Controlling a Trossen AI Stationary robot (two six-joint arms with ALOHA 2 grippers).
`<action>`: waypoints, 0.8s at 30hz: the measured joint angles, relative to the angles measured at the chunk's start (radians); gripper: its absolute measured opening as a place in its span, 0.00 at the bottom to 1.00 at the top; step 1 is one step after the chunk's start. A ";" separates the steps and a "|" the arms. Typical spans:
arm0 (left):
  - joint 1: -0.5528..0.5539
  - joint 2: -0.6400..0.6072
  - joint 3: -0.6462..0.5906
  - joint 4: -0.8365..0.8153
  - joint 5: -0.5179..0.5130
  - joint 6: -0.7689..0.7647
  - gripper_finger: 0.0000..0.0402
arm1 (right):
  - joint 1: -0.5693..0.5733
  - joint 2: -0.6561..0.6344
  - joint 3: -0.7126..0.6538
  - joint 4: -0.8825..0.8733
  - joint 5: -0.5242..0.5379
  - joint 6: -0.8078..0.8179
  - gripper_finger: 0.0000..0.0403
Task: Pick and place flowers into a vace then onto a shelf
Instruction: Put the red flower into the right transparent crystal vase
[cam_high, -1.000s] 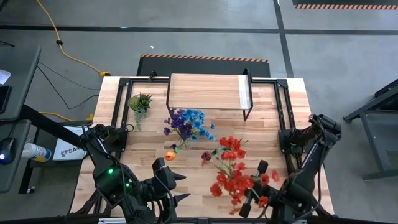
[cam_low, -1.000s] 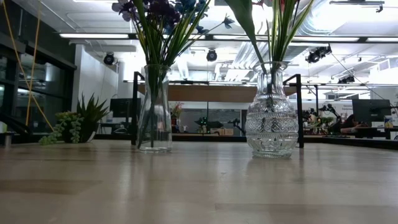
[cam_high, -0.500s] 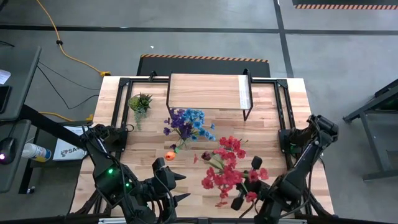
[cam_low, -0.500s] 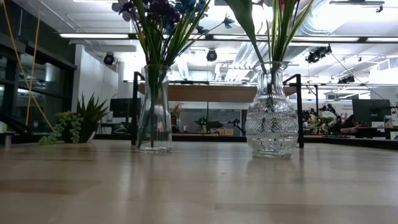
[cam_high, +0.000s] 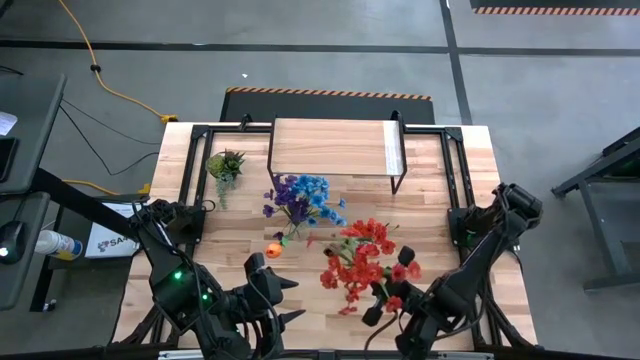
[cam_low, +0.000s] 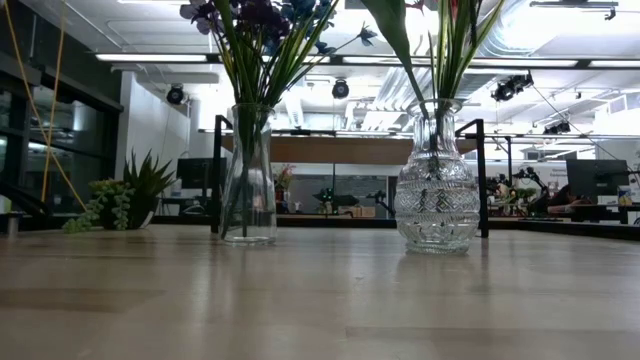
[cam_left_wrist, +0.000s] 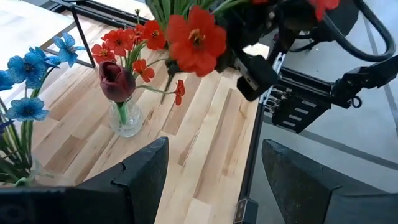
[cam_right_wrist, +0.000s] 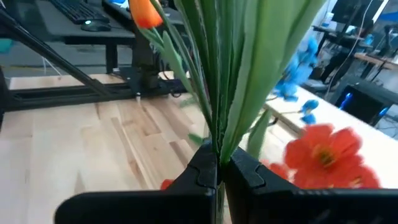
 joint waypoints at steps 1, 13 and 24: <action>0.000 0.000 0.000 -0.004 0.000 0.000 0.73 | -0.002 0.000 -0.020 0.035 0.001 -0.003 0.00; 0.000 0.000 0.000 -0.022 0.002 -0.003 0.73 | -0.013 -0.015 -0.056 0.069 0.061 -0.073 0.00; 0.000 0.000 0.000 -0.034 0.002 -0.003 0.73 | -0.058 -0.015 -0.056 0.027 0.077 -0.061 0.00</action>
